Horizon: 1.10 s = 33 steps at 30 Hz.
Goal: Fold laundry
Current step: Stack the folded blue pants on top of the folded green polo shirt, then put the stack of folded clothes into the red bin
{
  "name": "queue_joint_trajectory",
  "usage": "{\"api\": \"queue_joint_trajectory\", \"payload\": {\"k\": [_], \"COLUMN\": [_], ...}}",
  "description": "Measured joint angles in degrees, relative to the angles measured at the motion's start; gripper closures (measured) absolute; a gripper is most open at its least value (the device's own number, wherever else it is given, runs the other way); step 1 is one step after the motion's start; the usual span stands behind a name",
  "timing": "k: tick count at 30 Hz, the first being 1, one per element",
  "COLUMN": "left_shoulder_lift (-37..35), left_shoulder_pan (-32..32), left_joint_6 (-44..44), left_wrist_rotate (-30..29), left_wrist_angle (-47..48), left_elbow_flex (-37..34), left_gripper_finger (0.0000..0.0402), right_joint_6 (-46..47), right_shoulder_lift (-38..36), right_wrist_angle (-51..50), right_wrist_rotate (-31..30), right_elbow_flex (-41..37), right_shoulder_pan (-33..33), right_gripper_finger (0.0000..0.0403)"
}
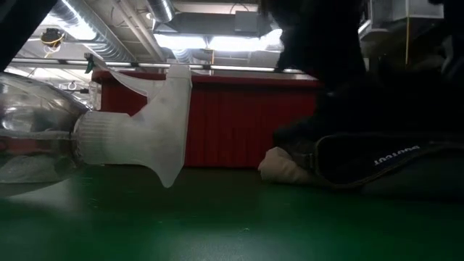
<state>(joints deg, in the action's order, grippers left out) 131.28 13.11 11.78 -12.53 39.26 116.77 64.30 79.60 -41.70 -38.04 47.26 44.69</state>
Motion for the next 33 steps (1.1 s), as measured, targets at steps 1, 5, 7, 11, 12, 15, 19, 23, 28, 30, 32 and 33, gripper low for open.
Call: {"api": "queue_joint_trajectory", "payload": {"k": [1,5,7,11,12,15,19,23,28,30,32,33], "left_shoulder_lift": [0.42,1.31,1.38,1.38,1.38,0.95,-2.44,-7.52,-11.58,-12.19,-12.23,-12.25], "left_shoulder_pan": [0.08,0.53,0.61,0.91,0.91,0.78,0.54,-0.49,-2.38,-3.20,-3.84,-4.20], "left_joint_6": [0.33,2.72,3.10,3.18,3.59,3.58,1.66,1.60,1.60,1.68,1.39,0.61], "left_wrist_rotate": [0.00,-0.05,-0.03,-0.11,0.05,2.37,3.62,3.53,3.33,4.95,7.29,8.45], "left_wrist_angle": [-0.06,-0.82,-2.10,-3.97,-3.54,-2.41,-0.50,6.10,13.84,15.77,16.86,16.94], "left_elbow_flex": [-0.61,-3.39,-5.52,-7.64,-7.26,-6.02,-5.79,-5.68,-5.68,-5.68,-6.06,-6.57], "left_gripper_finger": [0.0276,0.0276,0.0276,0.0276,0.0276,0.0276,0.0276,0.0276,0.0276,0.0276,0.0276,0.0276], "right_joint_6": [0.61,1.70,1.67,1.65,1.52,1.37,0.49,0.02,2.13,4.62,6.34,6.88], "right_shoulder_lift": [1.66,7.46,9.01,8.74,8.11,5.26,-0.76,-7.59,-15.21,-17.03,-17.62,-17.74], "right_wrist_angle": [0.22,1.88,2.62,3.02,3.06,2.78,1.00,-1.81,-6.81,-8.00,-9.32,-9.78], "right_wrist_rotate": [0.62,1.61,1.89,3.14,3.37,4.71,6.49,6.72,6.26,5.94,5.88,5.97], "right_elbow_flex": [0.04,0.16,0.16,0.13,0.11,-0.08,-0.22,-0.23,-0.23,-0.21,-0.21,-0.21], "right_shoulder_pan": [-0.03,0.06,0.06,-0.03,-0.03,-0.03,0.02,0.08,0.08,0.08,0.81,1.55], "right_gripper_finger": [0.0245,0.0245,0.0245,0.0245,0.0245,0.0245,0.0245,0.0245,0.0245,0.0245,0.0245,0.0245]}}
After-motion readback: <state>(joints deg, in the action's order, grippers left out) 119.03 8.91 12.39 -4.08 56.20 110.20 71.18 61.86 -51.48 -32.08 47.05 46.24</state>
